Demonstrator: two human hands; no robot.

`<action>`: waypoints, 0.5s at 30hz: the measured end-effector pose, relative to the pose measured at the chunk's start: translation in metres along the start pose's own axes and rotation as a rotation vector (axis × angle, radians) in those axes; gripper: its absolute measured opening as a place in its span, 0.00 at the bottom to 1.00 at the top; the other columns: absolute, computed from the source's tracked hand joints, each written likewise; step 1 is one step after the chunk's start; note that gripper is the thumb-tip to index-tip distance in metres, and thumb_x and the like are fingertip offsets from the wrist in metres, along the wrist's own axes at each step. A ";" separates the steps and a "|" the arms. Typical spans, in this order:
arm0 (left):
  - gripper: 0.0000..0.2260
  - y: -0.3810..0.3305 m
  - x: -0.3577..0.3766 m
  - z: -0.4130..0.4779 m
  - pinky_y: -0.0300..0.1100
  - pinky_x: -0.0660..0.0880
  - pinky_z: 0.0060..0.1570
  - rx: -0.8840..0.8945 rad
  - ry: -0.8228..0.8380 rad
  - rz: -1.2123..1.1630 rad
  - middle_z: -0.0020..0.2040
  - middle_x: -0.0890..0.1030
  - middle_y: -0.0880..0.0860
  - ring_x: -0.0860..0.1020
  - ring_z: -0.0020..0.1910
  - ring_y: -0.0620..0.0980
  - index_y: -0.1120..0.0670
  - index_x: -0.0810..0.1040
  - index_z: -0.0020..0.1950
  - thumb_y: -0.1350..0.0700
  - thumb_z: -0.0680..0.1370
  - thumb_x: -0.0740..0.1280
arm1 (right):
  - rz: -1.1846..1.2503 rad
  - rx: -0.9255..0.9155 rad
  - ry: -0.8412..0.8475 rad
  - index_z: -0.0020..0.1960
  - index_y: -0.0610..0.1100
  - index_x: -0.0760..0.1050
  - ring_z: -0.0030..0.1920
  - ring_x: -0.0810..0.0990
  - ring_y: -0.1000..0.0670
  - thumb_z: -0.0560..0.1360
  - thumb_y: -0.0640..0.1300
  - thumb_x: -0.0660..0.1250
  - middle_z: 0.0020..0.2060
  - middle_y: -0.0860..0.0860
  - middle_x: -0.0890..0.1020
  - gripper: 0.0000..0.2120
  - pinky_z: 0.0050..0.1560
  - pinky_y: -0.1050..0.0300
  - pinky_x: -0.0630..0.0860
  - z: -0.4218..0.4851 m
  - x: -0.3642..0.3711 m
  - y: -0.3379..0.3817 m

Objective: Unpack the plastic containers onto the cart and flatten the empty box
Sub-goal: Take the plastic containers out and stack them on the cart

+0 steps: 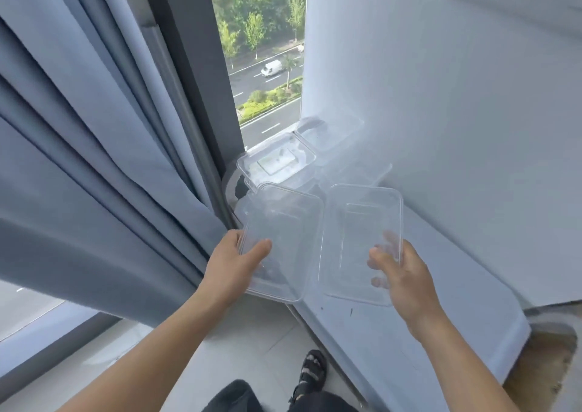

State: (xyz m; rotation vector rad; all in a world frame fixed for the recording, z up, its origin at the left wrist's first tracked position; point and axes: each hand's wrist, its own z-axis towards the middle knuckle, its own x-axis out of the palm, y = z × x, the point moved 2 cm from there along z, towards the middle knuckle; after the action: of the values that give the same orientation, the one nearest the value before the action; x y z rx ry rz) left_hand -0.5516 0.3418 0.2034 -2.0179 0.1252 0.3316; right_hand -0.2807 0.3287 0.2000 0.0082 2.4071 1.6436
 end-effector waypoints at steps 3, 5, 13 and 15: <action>0.16 0.012 -0.007 0.026 0.54 0.80 0.54 -0.034 0.025 0.051 0.46 0.85 0.46 0.84 0.46 0.49 0.49 0.78 0.51 0.40 0.69 0.71 | -0.032 0.054 -0.067 0.65 0.55 0.68 0.54 0.82 0.51 0.79 0.48 0.68 0.55 0.54 0.78 0.17 0.53 0.48 0.80 0.021 0.012 -0.008; 0.11 0.024 -0.010 0.042 0.51 0.79 0.53 -0.058 0.069 0.083 0.45 0.85 0.47 0.84 0.46 0.49 0.50 0.79 0.50 0.45 0.74 0.72 | -0.054 0.094 -0.103 0.64 0.54 0.68 0.53 0.82 0.50 0.79 0.46 0.67 0.54 0.54 0.79 0.15 0.54 0.45 0.80 0.033 0.023 -0.015; 0.06 0.047 -0.046 0.109 0.40 0.77 0.43 -0.093 0.323 0.252 0.44 0.85 0.48 0.84 0.43 0.47 0.50 0.79 0.49 0.50 0.76 0.72 | -0.074 0.313 -0.309 0.46 0.56 0.69 0.54 0.80 0.45 0.79 0.50 0.66 0.50 0.52 0.79 0.06 0.59 0.38 0.77 0.056 0.078 -0.043; 0.06 0.049 -0.054 0.127 0.41 0.78 0.43 -0.080 0.345 0.295 0.43 0.85 0.48 0.83 0.43 0.47 0.51 0.79 0.48 0.51 0.76 0.73 | -0.070 0.354 -0.344 0.47 0.53 0.70 0.55 0.79 0.43 0.79 0.52 0.66 0.53 0.46 0.79 0.06 0.60 0.39 0.76 0.065 0.094 -0.050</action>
State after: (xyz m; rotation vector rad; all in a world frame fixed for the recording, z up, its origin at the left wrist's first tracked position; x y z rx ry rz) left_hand -0.6373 0.4298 0.1236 -2.1230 0.6383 0.1709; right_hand -0.3536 0.3822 0.1140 0.2409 2.3577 1.0649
